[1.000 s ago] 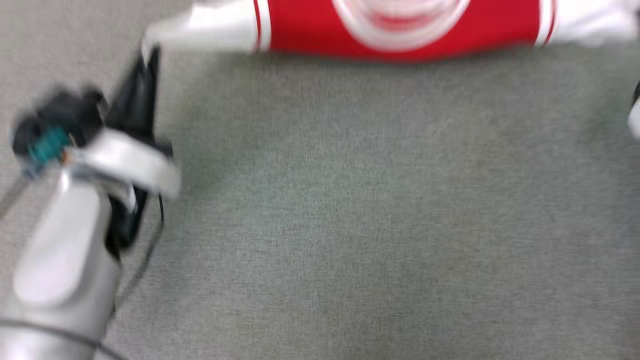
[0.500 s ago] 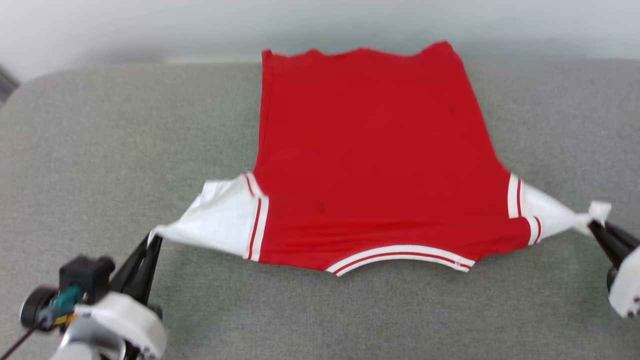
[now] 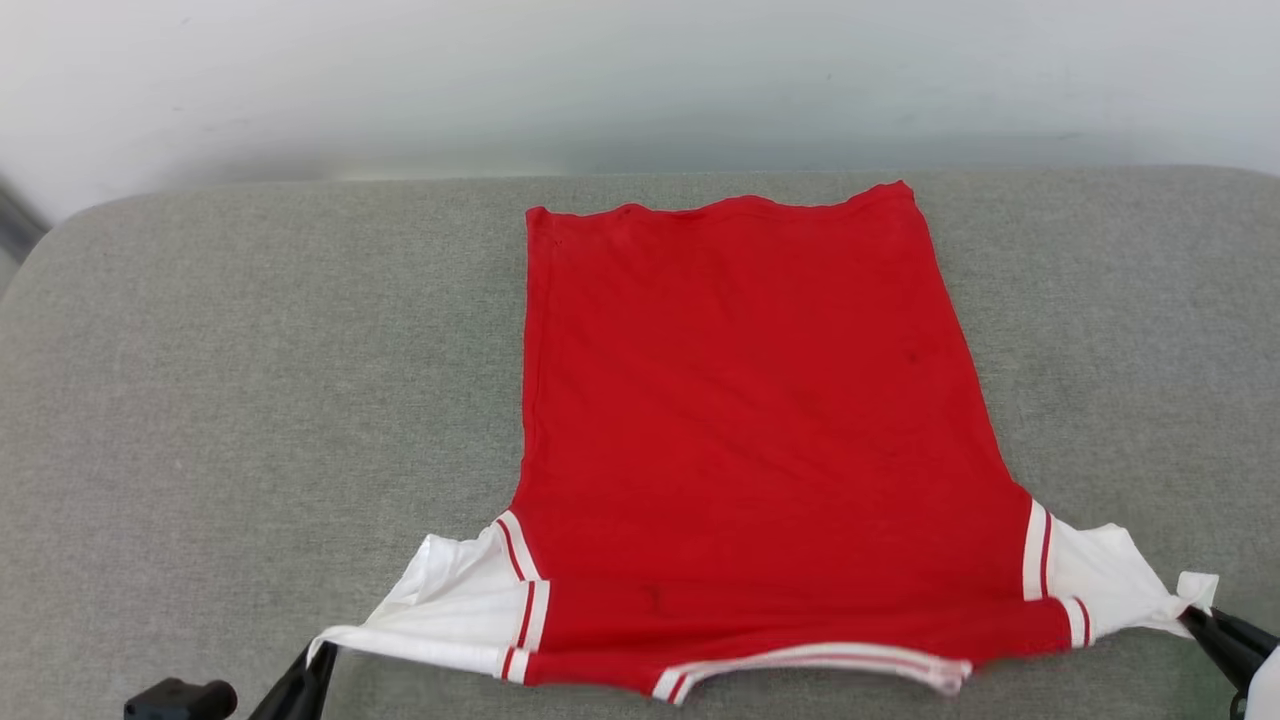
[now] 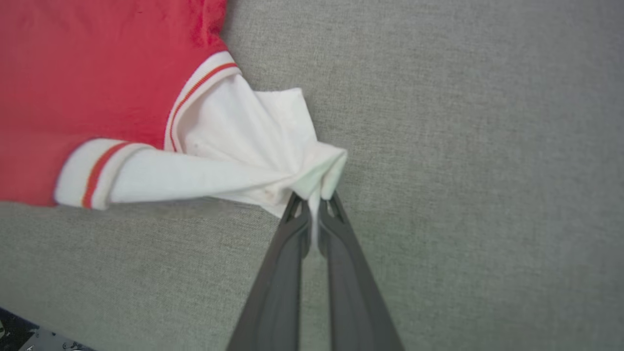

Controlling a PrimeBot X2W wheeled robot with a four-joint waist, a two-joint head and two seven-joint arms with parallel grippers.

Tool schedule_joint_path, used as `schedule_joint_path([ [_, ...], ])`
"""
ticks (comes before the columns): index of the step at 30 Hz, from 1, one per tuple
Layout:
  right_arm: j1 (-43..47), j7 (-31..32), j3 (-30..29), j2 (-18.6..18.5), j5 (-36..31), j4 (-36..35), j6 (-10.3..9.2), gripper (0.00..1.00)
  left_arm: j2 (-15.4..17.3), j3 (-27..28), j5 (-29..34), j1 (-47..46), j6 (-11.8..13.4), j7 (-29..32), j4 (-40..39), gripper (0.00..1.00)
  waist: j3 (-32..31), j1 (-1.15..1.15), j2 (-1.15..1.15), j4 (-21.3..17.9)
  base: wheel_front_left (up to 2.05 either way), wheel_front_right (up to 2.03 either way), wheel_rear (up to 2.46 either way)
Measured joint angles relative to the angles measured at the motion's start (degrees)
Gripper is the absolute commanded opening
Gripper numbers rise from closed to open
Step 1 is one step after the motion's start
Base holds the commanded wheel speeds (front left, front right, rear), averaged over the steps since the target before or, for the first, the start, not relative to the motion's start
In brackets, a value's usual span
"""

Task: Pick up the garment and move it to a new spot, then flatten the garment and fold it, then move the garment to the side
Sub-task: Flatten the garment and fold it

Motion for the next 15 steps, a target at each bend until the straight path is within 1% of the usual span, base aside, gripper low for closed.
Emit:
schedule_joint_path([
  [4,1.57,0.13,-0.45,0.59,-0.89,-1.60,-0.01,0.00,-0.01,-0.76,0.21,0.82,0.47,0.26,-0.71,0.00,-0.14,0.01,0.00,-0.07,0.00,0.00,0.00],
  [11,3.31,2.56,-0.33,0.49,-1.71,-3.54,-0.01,0.00,0.07,-2.21,0.22,1.57,0.51,2.19,-1.51,0.00,-0.42,0.01,0.00,-0.11,0.00,0.00,0.00],
  [12,3.49,2.75,-0.40,0.48,-1.62,-3.71,-0.01,0.45,0.08,-2.38,0.24,1.62,0.52,2.29,-1.64,0.00,-0.43,0.01,0.00,-0.11,0.00,0.00,0.00],
  [13,3.54,2.98,-0.64,0.48,-1.60,-3.86,-0.01,1.00,0.08,-2.50,0.30,1.63,0.60,2.48,-1.86,0.00,-0.40,0.01,0.00,-0.09,0.00,0.00,0.00],
  [15,3.43,3.91,-1.56,0.53,-1.14,-3.96,-0.02,1.00,0.01,-2.68,0.36,1.60,0.69,2.54,-2.60,0.00,-0.14,0.01,0.00,0.00,0.00,0.00,0.00],
])
